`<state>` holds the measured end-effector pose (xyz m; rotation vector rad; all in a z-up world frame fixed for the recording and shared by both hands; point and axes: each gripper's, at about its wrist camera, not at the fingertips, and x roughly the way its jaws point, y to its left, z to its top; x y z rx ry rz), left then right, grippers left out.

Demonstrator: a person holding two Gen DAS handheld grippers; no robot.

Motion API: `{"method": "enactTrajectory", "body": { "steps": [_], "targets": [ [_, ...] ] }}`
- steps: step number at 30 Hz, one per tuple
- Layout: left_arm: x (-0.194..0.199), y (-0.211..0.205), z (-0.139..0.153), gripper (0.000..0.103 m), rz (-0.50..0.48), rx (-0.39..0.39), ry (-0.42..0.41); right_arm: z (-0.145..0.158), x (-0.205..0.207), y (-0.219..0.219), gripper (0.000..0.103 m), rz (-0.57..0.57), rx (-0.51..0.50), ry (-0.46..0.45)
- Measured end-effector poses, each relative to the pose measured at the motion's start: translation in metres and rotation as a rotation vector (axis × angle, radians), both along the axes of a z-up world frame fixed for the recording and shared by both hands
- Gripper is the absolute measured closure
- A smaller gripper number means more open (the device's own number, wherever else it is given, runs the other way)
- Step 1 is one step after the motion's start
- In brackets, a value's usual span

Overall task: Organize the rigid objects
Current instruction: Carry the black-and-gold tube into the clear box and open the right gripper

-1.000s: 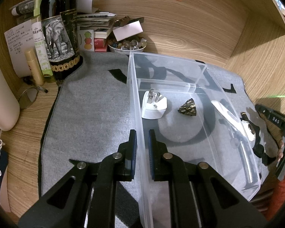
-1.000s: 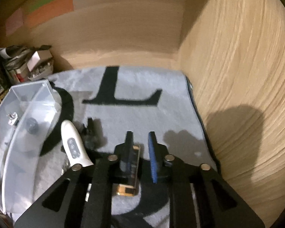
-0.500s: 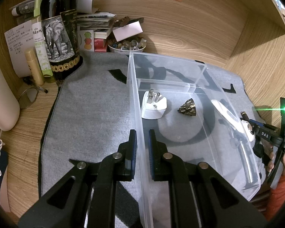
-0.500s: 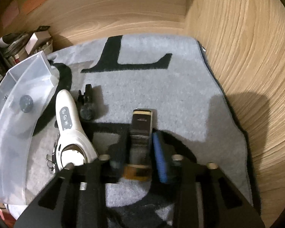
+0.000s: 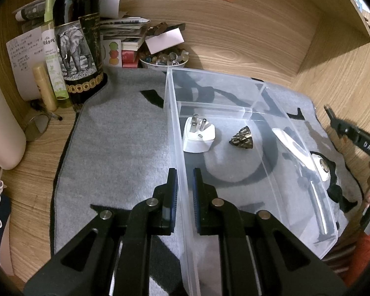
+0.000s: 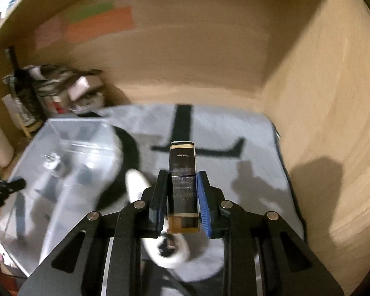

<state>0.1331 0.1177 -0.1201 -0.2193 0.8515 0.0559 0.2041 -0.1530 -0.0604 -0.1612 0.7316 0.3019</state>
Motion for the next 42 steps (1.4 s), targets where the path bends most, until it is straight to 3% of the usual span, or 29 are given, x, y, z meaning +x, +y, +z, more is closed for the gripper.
{"method": "enactTrajectory", "body": {
  "steps": [7, 13, 28, 35, 42],
  "targets": [
    [-0.002, 0.000, 0.000, 0.092, -0.003, -0.006, -0.004, 0.015, -0.012, 0.052, 0.081, 0.154, 0.021, -0.048],
    [-0.002, 0.000, 0.000, 0.092, -0.009, -0.007, -0.005, 0.009, -0.015, 0.092, 0.081, 0.265, 0.024, -0.030],
    [-0.002, 0.004, -0.002, 0.092, -0.033, -0.022, -0.013, -0.040, -0.013, 0.157, 0.081, 0.419, -0.075, 0.144],
    [-0.002, 0.003, -0.001, 0.091, -0.038, -0.018, -0.012, -0.038, -0.016, 0.158, 0.081, 0.419, -0.104, 0.136],
    [-0.002, 0.003, -0.001, 0.092, -0.038, -0.012, -0.010, -0.029, -0.020, 0.152, 0.062, 0.404, -0.097, 0.103]
  ]
}}
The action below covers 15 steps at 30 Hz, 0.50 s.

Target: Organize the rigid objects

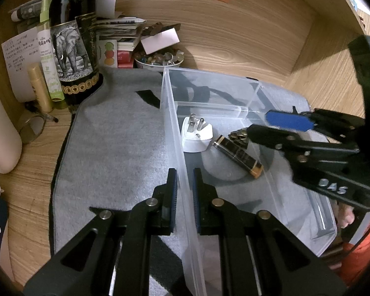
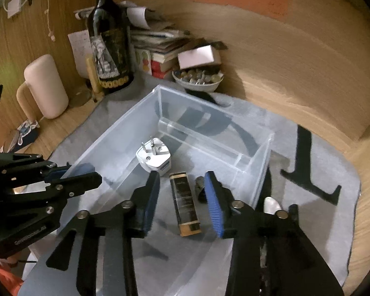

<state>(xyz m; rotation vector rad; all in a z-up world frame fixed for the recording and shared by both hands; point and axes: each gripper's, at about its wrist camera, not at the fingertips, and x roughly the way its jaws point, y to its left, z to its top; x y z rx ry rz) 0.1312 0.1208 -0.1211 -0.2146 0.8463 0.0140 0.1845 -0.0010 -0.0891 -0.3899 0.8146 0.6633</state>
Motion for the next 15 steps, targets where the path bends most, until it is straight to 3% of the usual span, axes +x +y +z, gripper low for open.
{"method": "enactTrajectory", "body": {
  "steps": [5, 10, 15],
  "targets": [
    [0.001, 0.001, 0.000, 0.092, 0.000, -0.002, 0.005, 0.020, -0.003, -0.020, 0.041, -0.055, 0.040, -0.077],
    [0.002, 0.001, 0.000, 0.092, 0.002, -0.001, 0.010, 0.040, -0.001, -0.053, 0.038, -0.147, 0.061, -0.146],
    [0.004, -0.001, -0.001, 0.091, 0.000, 0.017, 0.018, 0.043, 0.006, -0.102, 0.028, -0.281, 0.041, -0.166]
  ]
}}
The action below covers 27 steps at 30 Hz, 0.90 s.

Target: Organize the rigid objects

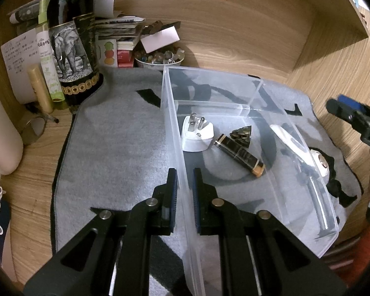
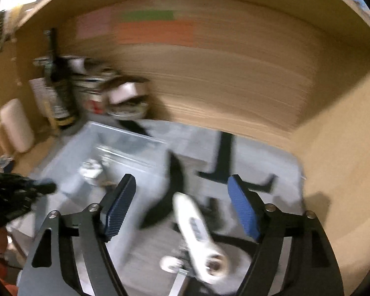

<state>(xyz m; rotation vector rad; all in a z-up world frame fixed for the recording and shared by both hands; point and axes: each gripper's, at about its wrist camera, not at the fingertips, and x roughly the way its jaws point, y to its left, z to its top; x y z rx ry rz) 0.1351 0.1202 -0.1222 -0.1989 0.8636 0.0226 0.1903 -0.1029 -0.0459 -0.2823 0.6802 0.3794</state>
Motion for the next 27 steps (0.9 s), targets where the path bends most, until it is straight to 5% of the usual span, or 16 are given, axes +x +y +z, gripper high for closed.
{"method": "enactTrajectory", "body": {
  "steps": [6, 11, 27],
  "targets": [
    [0.000, -0.001, 0.000, 0.091, 0.005, -0.002, 0.002, -0.032, 0.008, -0.050, 0.028, -0.139, 0.009, 0.120],
    [0.001, -0.003, 0.000, 0.091, 0.003, 0.019, 0.014, -0.060, 0.009, -0.068, 0.029, -0.141, 0.089, 0.246],
    [0.001, -0.004, -0.001, 0.091, 0.020, 0.031, 0.019, -0.087, -0.002, -0.060, 0.041, -0.037, 0.102, 0.278]
  ]
}}
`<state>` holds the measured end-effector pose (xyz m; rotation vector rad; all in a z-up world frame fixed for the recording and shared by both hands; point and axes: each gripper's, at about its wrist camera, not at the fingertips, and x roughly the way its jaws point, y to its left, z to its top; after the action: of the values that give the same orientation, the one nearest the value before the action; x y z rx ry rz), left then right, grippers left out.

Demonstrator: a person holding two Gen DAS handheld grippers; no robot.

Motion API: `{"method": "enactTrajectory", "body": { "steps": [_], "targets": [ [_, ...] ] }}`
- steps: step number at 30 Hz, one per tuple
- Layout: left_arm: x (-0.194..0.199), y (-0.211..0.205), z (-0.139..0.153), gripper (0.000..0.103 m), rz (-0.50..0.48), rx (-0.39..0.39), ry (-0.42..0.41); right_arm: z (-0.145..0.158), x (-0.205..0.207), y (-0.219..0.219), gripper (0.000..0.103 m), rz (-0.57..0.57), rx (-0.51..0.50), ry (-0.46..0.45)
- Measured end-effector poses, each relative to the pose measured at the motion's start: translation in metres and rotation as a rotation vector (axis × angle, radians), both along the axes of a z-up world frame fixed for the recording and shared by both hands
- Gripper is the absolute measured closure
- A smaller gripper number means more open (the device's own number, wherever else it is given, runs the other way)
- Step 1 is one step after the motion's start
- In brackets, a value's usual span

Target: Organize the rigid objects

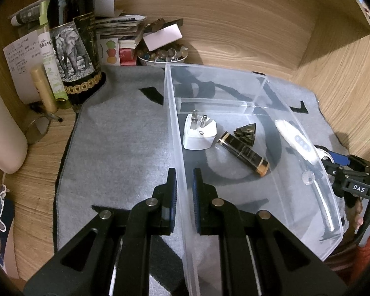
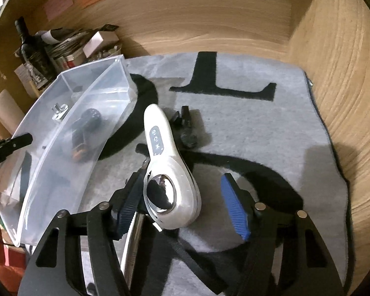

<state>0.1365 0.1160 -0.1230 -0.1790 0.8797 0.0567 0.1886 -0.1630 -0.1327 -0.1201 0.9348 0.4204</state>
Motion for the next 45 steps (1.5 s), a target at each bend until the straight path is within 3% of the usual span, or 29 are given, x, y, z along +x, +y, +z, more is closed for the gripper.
{"method": "enactTrajectory", "body": {
  "steps": [5, 7, 9, 23, 37, 45],
  "targets": [
    [0.000, 0.001, 0.000, 0.091, -0.001, -0.006, 0.002, -0.005, -0.003, 0.011, 0.041, 0.026, -0.033, 0.007],
    [0.000, 0.001, 0.001, 0.092, -0.002, -0.002, 0.002, -0.006, -0.004, 0.015, 0.047, 0.021, -0.062, -0.011],
    [0.000, 0.001, 0.000, 0.091, -0.002, -0.003, 0.001, -0.005, -0.002, 0.014, 0.060, 0.016, -0.063, -0.013],
    [0.000, 0.002, 0.000, 0.091, -0.008, -0.014, -0.001, -0.002, -0.001, 0.009, 0.062, 0.010, -0.013, 0.013],
    [0.000, 0.001, 0.002, 0.091, -0.008, -0.015, -0.010, 0.074, 0.001, 0.013, 0.064, -0.004, 0.091, -0.200],
    [-0.001, 0.003, 0.002, 0.092, -0.011, -0.021, -0.016, 0.106, -0.003, 0.039, 0.064, 0.057, 0.111, -0.309]
  ]
}}
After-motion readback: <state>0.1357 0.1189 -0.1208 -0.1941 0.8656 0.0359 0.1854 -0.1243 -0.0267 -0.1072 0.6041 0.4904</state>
